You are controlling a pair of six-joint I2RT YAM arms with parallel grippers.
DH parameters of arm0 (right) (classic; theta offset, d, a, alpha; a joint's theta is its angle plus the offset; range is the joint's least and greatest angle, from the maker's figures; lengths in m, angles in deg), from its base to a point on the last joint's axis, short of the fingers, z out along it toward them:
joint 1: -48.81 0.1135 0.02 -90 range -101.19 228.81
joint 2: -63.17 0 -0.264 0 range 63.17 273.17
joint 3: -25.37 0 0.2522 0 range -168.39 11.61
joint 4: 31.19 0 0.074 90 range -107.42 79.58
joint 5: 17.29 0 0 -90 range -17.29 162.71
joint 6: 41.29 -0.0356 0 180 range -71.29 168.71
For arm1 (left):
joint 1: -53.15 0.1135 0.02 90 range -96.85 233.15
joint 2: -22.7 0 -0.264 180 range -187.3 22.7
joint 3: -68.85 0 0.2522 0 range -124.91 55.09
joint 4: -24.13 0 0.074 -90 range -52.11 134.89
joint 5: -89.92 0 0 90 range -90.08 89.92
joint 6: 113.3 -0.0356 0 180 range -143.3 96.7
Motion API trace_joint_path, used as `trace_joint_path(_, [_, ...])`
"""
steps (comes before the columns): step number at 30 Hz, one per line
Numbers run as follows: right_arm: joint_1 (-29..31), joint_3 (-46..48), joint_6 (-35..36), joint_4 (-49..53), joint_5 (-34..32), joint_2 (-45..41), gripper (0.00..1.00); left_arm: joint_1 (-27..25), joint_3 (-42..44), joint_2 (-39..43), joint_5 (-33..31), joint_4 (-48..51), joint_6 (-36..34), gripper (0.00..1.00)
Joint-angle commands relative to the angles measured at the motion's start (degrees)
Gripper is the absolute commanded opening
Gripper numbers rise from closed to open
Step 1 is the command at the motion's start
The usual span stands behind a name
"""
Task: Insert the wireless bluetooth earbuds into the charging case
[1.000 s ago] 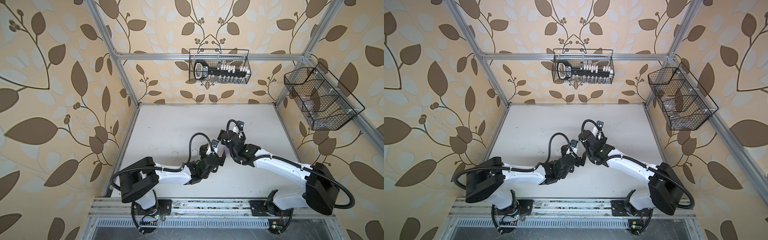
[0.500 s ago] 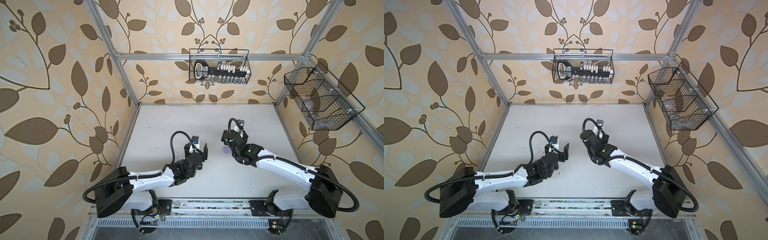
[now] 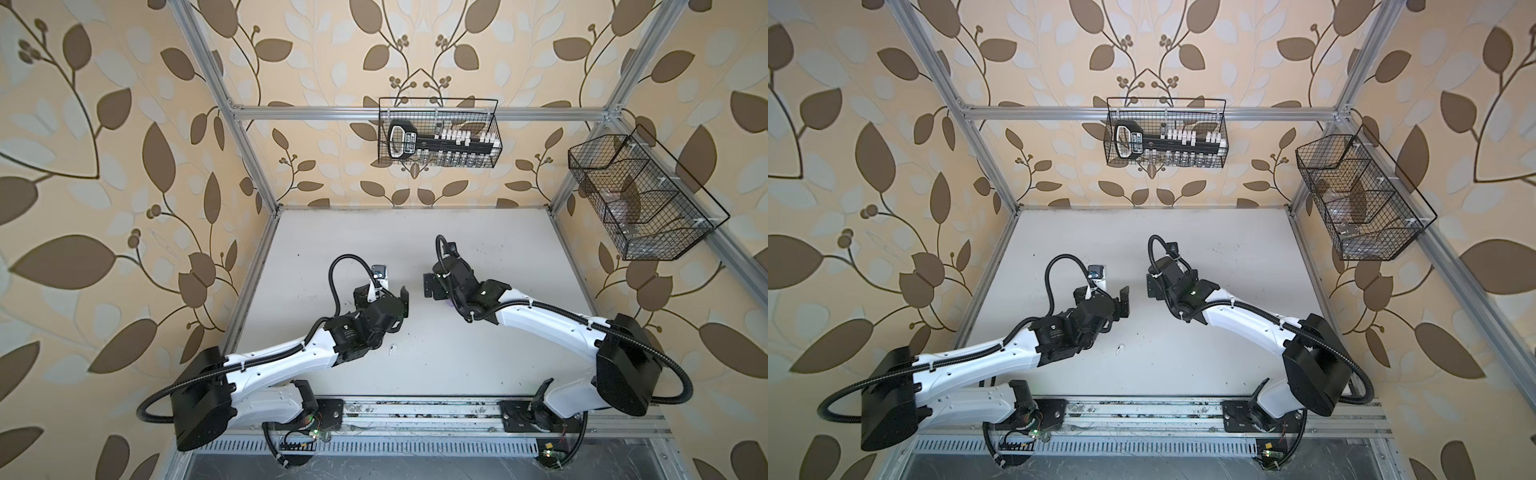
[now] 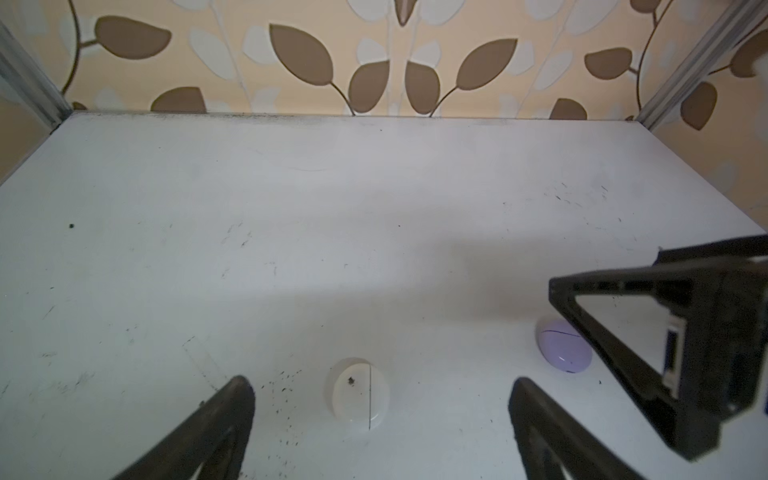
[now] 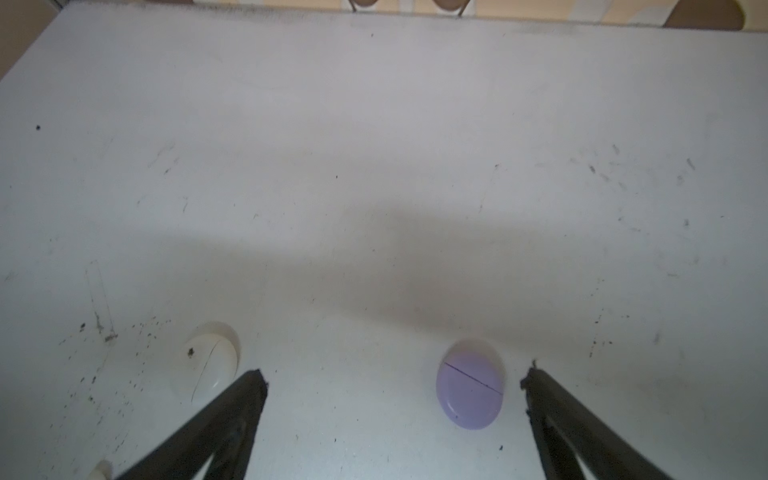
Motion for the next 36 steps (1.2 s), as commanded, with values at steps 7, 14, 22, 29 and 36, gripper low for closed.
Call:
trace_joint_path(7, [1.28,1.54,-1.43,0.51,7.17,2.68,0.96,5.67,-0.97,-0.44,7.34,12.18,6.19,0.90])
trace_joint_path(14, [2.26,4.28,-0.47,-2.83,15.34,2.40,0.90,7.09,-3.08,-7.49,6.91,13.64,9.93,0.87])
trace_joint_path(22, [6.01,-1.74,-3.41,-2.83,20.01,9.96,0.81,13.04,3.09,1.87,6.87,16.37,13.53,0.84])
trace_joint_path(29, [11.03,-12.07,-8.48,0.08,15.86,20.14,0.81,16.66,6.69,7.80,7.46,17.39,11.13,0.86])
trace_joint_path(36, [11.04,-19.68,-11.39,2.50,14.40,27.92,0.81,16.93,10.79,7.26,9.98,10.85,6.88,0.88])
